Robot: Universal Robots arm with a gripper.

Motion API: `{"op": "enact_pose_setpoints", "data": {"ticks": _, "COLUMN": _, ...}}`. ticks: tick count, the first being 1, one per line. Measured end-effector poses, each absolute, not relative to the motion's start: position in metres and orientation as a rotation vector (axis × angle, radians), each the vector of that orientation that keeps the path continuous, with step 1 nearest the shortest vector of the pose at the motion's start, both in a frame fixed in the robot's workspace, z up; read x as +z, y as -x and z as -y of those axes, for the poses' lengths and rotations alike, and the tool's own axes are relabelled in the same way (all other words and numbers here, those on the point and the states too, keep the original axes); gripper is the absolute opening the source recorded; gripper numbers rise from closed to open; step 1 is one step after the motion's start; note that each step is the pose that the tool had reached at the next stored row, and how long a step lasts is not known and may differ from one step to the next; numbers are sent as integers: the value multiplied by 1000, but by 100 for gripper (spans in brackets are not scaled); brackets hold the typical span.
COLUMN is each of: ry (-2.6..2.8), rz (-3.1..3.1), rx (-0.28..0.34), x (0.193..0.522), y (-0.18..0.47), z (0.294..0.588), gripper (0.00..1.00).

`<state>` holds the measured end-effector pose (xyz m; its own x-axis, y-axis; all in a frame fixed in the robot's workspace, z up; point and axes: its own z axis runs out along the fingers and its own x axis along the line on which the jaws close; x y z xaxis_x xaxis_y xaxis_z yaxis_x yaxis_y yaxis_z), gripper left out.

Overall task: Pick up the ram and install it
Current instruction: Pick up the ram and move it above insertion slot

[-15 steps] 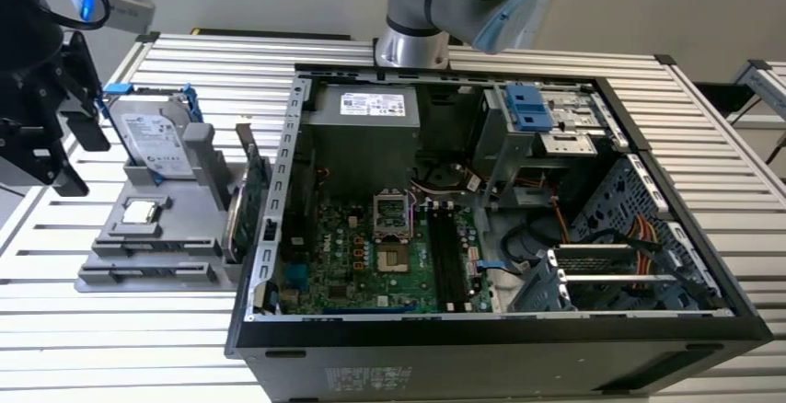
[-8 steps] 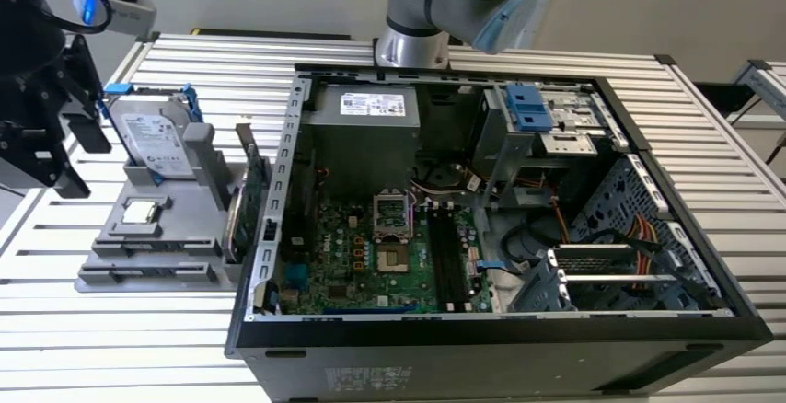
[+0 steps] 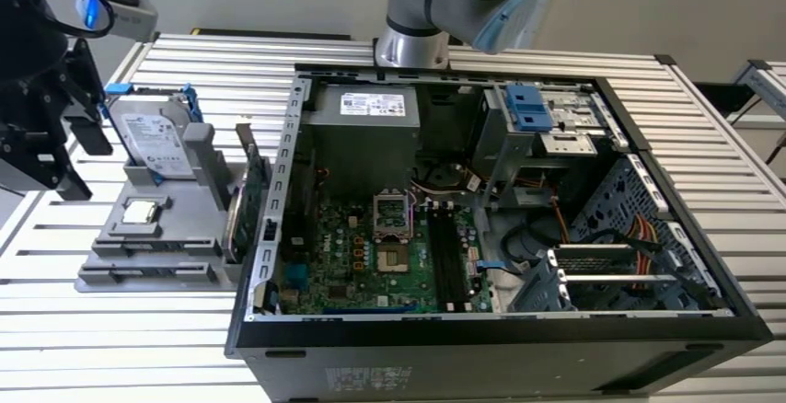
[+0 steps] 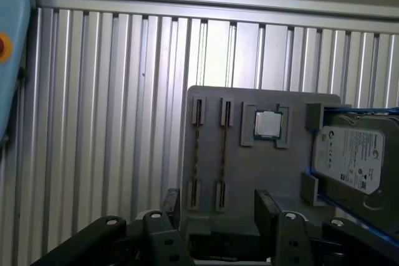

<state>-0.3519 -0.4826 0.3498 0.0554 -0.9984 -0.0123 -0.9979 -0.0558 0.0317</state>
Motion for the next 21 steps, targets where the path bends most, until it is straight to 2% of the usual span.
{"op": "enact_pose_setpoints", "data": {"ticks": 21, "ry": -2268, "rz": 2149, "rx": -45, "x": 341, "y": 352, "z": 482, "gripper": 100}}
